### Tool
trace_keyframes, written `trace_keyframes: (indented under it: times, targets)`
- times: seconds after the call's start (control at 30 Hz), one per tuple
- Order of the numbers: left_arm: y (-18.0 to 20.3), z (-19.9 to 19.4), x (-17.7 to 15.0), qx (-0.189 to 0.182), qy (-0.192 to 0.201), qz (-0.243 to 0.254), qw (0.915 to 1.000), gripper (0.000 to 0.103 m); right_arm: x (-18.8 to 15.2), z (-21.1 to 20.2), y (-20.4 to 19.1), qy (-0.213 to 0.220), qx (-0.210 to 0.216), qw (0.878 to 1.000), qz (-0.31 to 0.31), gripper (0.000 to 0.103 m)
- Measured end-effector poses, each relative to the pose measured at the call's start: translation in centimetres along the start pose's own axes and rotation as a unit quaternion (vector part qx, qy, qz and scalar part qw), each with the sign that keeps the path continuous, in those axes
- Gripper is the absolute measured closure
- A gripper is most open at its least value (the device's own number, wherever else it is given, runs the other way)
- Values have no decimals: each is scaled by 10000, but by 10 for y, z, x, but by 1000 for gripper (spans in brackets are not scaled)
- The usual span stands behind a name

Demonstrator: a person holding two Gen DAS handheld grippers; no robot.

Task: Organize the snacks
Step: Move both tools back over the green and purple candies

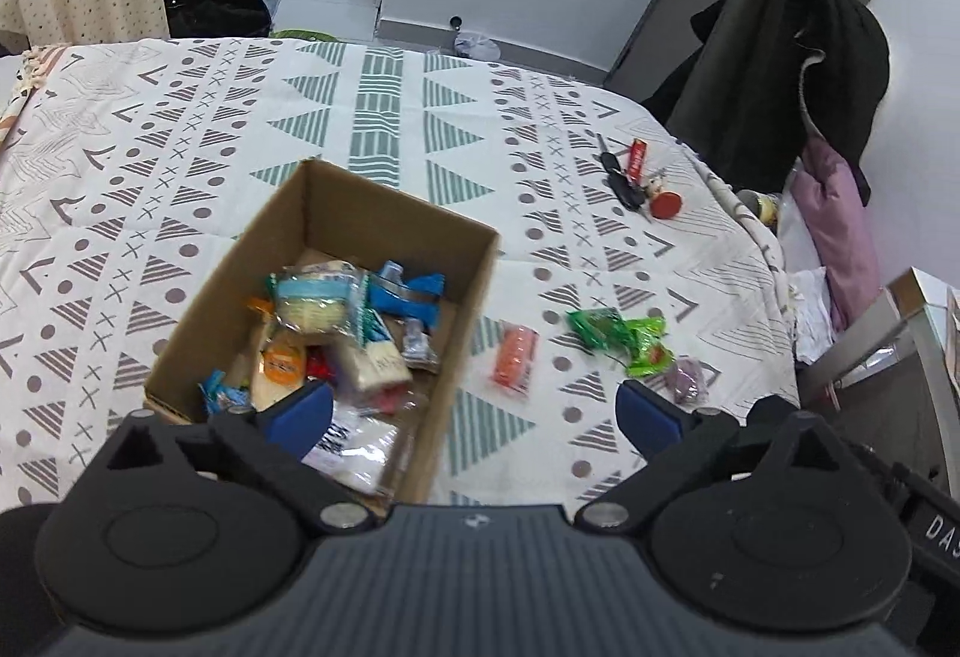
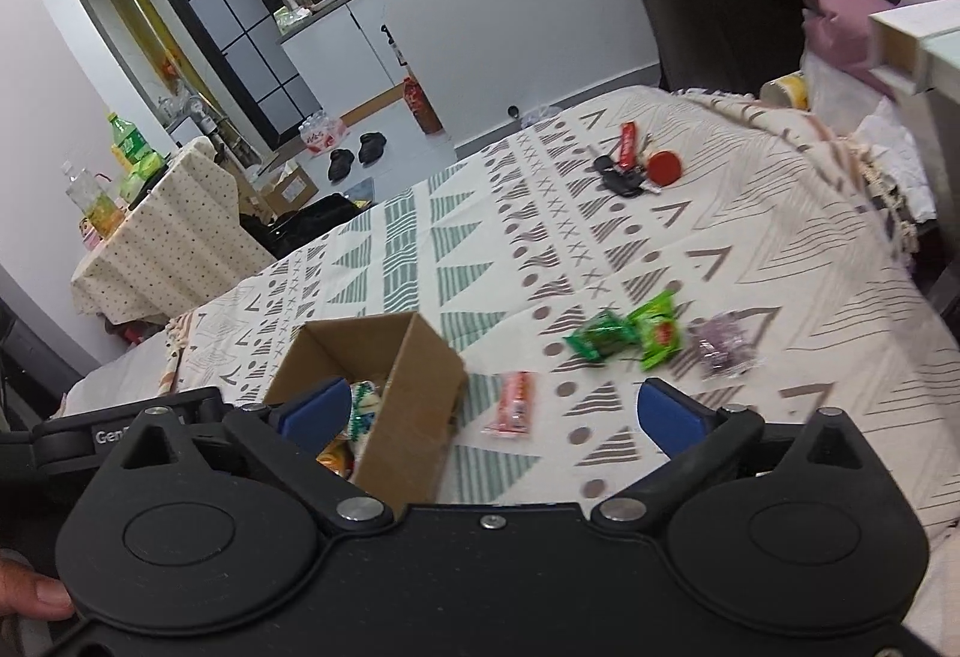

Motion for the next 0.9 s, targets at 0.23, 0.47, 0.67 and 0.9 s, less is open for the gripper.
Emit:
trace_keyframes:
  times: [0.23, 0.47, 0.67, 0.9]
  targets:
    - [21, -8, -14, 12, 78, 129, 9999, 0, 1, -17, 17, -4, 73, 9998, -170, 0]
    - [39, -6, -22, 52, 81, 277, 9996, 0, 5, -28, 40, -23, -2, 9996, -278, 0]
    - [54, 6, -25, 107, 51, 394, 9992, 0, 9, -25, 74, 61, -151, 9998, 105, 0]
    - [65, 34, -28, 277, -114, 539, 9981, 0, 2, 1, 101, -37, -104, 9993, 357, 0]
Point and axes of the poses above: each gripper's, at about its wrist camera, not at the fingertips, and z roughly the way its jaws point, y to its right, x to its top, the point moved 7 cm from there along z, roughly the way its jaws point, and after that the axes turned 3 degrees about y, right-handed, at the moved point
